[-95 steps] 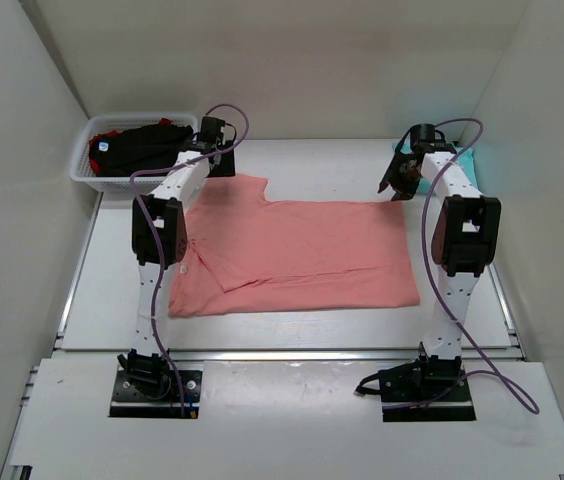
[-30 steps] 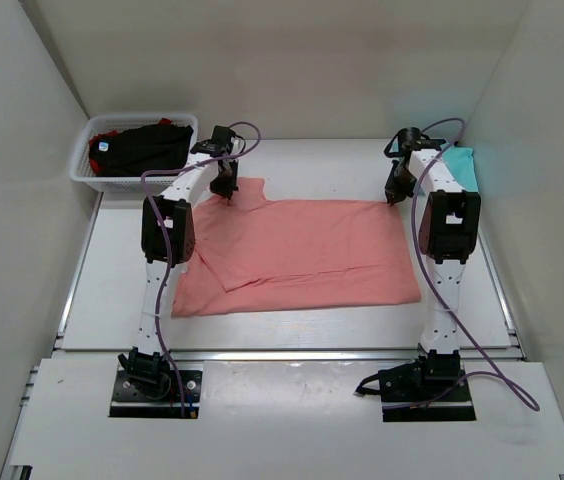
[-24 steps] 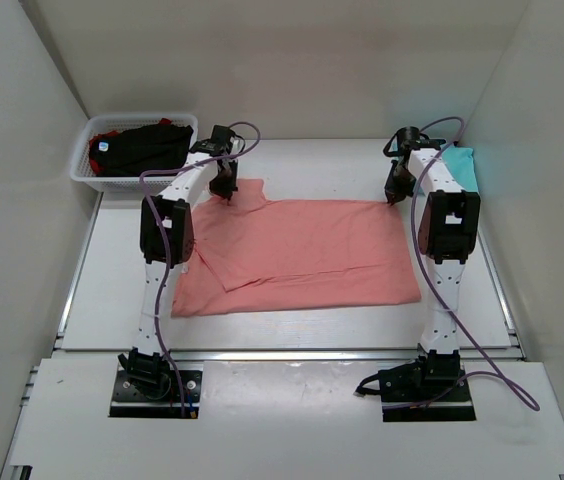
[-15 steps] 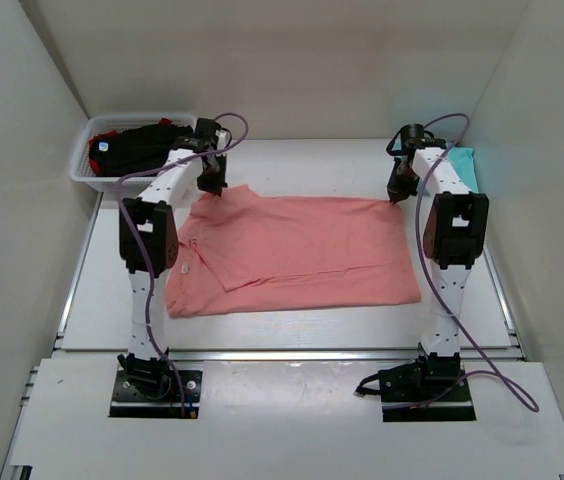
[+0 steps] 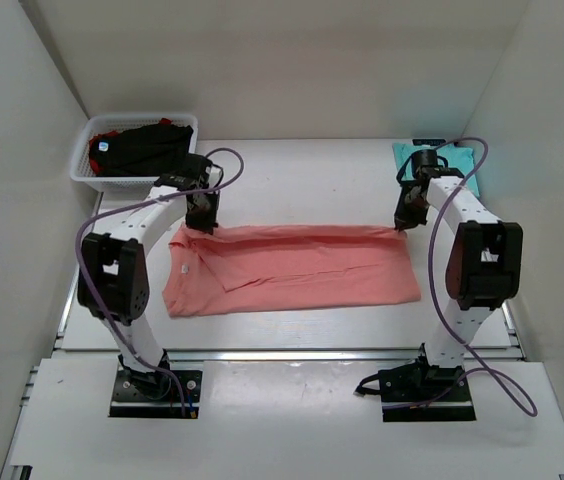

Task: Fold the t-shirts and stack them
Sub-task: Fold the other side of the tshirt into a rectangle, then rotate the tshirt 80 degrees

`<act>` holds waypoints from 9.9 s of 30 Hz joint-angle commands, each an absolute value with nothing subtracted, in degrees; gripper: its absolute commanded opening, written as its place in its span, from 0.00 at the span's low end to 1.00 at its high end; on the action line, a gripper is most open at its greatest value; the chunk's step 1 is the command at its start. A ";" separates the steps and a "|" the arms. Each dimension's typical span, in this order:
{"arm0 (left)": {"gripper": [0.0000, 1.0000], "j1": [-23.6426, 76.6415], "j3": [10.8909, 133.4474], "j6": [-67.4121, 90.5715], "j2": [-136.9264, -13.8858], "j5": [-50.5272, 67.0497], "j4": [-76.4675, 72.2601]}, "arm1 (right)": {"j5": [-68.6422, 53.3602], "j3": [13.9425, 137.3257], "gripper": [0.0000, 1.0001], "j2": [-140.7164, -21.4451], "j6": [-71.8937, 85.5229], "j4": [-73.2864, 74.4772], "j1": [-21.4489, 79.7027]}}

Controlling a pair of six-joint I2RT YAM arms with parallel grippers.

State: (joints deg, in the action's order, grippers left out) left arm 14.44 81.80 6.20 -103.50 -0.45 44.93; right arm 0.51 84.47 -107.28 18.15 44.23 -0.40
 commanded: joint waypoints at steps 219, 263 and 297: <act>0.00 11.51 44.30 18.72 -72.16 -2.90 12.92 | -16.35 71.99 0.00 -102.57 21.71 18.81 -7.91; 0.57 19.16 56.07 25.22 -89.10 -9.15 23.71 | -14.16 75.50 0.19 -106.96 17.05 25.03 -1.06; 0.43 22.41 150.78 28.29 -156.42 11.68 56.17 | -0.97 27.98 0.23 -71.29 56.04 30.52 23.99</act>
